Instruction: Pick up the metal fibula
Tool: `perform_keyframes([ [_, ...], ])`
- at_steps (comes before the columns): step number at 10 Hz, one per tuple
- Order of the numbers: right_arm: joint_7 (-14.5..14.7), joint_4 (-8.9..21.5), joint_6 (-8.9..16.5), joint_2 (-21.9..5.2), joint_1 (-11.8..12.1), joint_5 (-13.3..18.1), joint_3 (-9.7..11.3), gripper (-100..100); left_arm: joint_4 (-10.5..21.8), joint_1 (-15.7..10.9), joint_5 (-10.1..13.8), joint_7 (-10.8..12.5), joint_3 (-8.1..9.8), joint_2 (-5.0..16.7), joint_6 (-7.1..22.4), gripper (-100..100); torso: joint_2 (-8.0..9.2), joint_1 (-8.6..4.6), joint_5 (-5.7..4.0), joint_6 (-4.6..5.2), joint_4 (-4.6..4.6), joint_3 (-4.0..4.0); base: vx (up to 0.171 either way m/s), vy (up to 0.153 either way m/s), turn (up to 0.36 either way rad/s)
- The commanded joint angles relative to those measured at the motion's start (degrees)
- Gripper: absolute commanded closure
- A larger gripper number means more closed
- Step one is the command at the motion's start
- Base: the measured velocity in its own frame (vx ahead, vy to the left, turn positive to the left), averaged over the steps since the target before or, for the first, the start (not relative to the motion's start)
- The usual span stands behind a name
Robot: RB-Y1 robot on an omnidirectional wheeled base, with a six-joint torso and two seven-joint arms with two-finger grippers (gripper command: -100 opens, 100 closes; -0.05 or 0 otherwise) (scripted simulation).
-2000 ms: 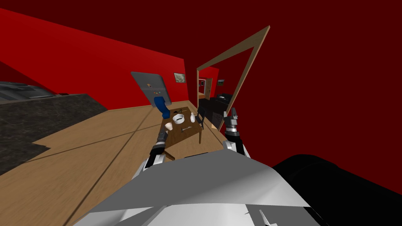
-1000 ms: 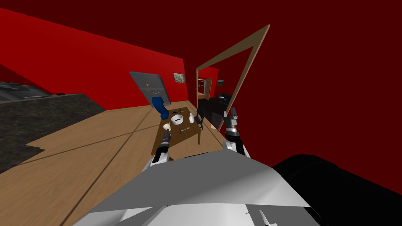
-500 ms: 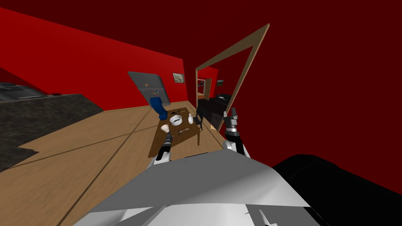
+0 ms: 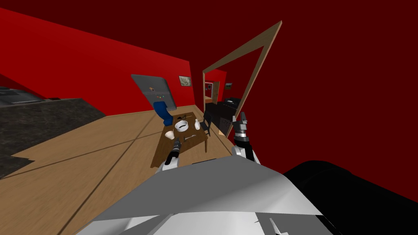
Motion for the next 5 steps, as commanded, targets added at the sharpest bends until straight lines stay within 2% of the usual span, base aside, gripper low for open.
perform_keyframes([
  [1, 0.0, 0.0, 0.0, 0.0, 0.0, 0.0, 0.0, 0, 2.4, -0.8, 0.3, 0.0, 0.07, -0.4, 0.5, -100, 0.0, 0.0, 0.0, 0.0, 0.0, 0.0, 0.048, -0.009, -0.01],
  [3, 0.0, 0.0, 0.0, 0.0, 0.0, 0.0, 0.0, 0, 6.7, -1.9, 0.8, 0.4, 0.11, -1.5, 2.2, -100, -0.09, 0.01, 0.01, 0.0, -0.02, -0.05, 0.099, -0.014, -0.028],
  [5, 0.0, 0.0, 0.0, 0.0, 0.0, 0.0, 0.0, 0, 9.5, -1.6, 1.0, 0.5, 0.18, -2.5, 3.5, -100, -0.3, 0.12, 0.02, 0.0, -0.06, -0.17, 0.144, 0.044, -0.028],
])
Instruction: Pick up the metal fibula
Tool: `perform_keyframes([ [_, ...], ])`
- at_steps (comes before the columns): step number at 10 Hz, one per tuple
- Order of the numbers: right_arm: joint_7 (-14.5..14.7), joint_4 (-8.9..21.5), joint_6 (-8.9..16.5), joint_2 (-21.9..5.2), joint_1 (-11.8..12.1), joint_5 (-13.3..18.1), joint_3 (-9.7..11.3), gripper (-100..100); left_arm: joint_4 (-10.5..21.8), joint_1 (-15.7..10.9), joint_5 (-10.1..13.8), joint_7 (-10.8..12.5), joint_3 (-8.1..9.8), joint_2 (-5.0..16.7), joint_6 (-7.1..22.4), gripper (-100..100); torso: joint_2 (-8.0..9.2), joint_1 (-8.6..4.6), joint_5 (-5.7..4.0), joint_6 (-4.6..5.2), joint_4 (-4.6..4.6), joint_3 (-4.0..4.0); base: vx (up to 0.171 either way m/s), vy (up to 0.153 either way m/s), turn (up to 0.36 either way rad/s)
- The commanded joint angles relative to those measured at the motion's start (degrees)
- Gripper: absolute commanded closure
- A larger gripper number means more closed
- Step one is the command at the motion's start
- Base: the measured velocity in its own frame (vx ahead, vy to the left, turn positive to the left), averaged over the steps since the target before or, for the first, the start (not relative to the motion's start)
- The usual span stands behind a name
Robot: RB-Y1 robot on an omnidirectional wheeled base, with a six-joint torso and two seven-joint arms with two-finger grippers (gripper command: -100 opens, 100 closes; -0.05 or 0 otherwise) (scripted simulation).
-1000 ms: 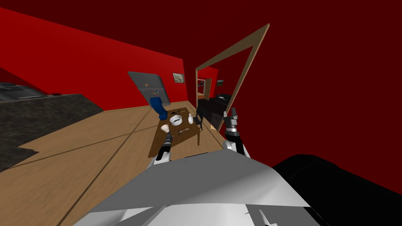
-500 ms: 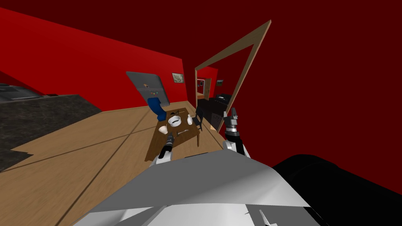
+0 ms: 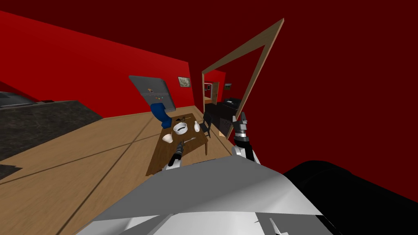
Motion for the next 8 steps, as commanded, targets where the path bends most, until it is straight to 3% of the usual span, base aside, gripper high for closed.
perform_keyframes([
  [1, 0.0, 0.0, 0.0, 0.0, 0.0, 0.0, 0.0, 0, 0.0, 0.0, 0.0, 0.0, 0.0, 0.0, 0.0, -100, 0.0, 0.0, 0.0, 0.0, 0.0, 0.0, 0.074, 0.033, -0.009],
  [2, 0.0, 0.0, 0.0, 0.0, 0.0, 0.0, 0.0, 0, 0.3, 0.0, 0.0, 0.2, -0.03, 0.0, 0.0, 0, 0.21, -0.08, -0.01, 0.0, 0.04, 0.11, 0.013, 0.006, 0.001],
  [3, 0.0, 0.0, 0.0, 0.0, 0.0, 0.0, 0.0, 0, 1.3, 0.5, 0.0, -0.1, 0.04, -0.3, -1.8, -100, 0.42, -0.17, -0.03, 0.01, 0.08, 0.23, 0.089, 0.018, -0.019],
  [5, 0.0, 0.0, 0.0, 0.0, 0.0, 0.0, 0.0, 0, 1.6, 0.4, 0.0, -0.1, 0.11, -0.3, -1.8, -100, 0.05, -0.1, -0.02, 0.01, 0.02, 0.04, 0.118, 0.027, -0.013],
  [6, 0.0, 0.0, 0.0, 0.0, 0.0, 0.0, 0.0, 0, 1.7, 0.4, 0.0, -0.1, 0.12, -0.3, -2.1, 100, 0.23, -0.15, -0.03, 0.01, 0.05, 0.12, 0.009, 0.002, 0.002],
  [8, 0.0, 0.0, 0.0, 0.0, 0.0, 0.0, 0.0, 0, 1.7, 0.4, 0.0, -0.1, 0.14, -0.3, -2.1, 100, 0.49, -0.23, -0.06, 0.05, 0.11, 0.28, 0.004, 0.001, 0.003],
])
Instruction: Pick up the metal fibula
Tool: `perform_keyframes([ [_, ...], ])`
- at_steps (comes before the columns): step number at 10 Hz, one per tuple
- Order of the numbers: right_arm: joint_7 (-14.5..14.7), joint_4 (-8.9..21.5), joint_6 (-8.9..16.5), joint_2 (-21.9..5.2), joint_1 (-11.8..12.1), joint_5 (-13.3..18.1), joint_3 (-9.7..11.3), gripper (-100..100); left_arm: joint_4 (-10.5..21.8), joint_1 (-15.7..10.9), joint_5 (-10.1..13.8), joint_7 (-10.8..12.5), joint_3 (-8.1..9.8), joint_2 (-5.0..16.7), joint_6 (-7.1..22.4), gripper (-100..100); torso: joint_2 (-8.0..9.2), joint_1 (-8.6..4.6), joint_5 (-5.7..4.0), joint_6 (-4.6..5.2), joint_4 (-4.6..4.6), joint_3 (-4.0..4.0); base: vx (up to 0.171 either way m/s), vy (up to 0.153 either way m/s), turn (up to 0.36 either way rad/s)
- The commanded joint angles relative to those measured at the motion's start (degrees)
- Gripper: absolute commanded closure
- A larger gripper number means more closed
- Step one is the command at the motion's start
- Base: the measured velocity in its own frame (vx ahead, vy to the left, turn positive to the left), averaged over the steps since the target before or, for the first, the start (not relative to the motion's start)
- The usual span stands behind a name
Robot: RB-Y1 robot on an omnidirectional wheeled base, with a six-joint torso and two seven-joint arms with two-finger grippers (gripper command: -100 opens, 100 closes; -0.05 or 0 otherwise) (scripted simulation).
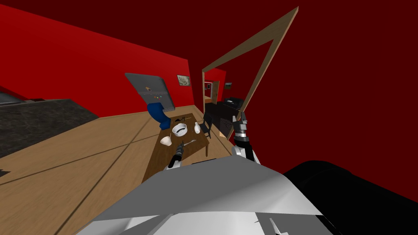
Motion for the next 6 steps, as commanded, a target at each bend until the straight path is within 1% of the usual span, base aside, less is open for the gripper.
perform_keyframes([
  [1, 0.0, 0.0, 0.0, 0.0, 0.0, 0.0, 0.0, 0, 0.0, 0.0, 0.0, 0.0, 0.0, 0.0, 0.0, 100, 0.0, 0.0, 0.0, 0.0, 0.0, 0.0, 0.0, 0.0, 0.0],
  [2, 0.0, 0.0, 0.0, 0.0, 0.0, 0.0, 0.0, 0, 0.0, 0.0, 0.0, 0.0, 0.0, 0.0, 0.0, 100, 0.02, 0.0, 0.0, 0.0, 0.0, 0.01, 0.0, 0.0, 0.0],
  [3, 0.0, 0.0, 0.0, 0.0, 0.0, 0.0, 0.0, 0, 0.0, 0.0, 0.0, 0.0, 0.0, 0.0, 0.0, 0, 0.02, 0.0, 0.0, 0.0, 0.01, 0.01, 0.0, 0.0, 0.0],
  [4, 0.0, 0.0, 0.0, 0.0, 0.0, 0.0, 0.0, 0, -1.1, -0.2, 0.0, 0.2, -0.15, 0.3, 1.6, 100, 0.03, 0.0, 0.0, 0.0, 0.01, 0.02, -0.086, -0.032, 0.022],
  [5, 0.0, 0.0, 0.0, 0.0, 0.0, 0.0, 0.0, 0, -0.6, -0.3, 0.0, 0.1, -0.08, 0.2, 0.7, 100, 0.28, -0.1, -0.01, -0.01, 0.02, 0.13, -0.054, -0.021, 0.007],
  [6, 0.0, 0.0, 0.0, 0.0, 0.0, 0.0, 0.0, 0, -0.6, -0.3, 0.0, 0.1, -0.09, 0.3, 0.9, 0, 0.24, -0.08, -0.01, -0.01, 0.03, 0.13, -0.007, -0.003, 0.0],
])
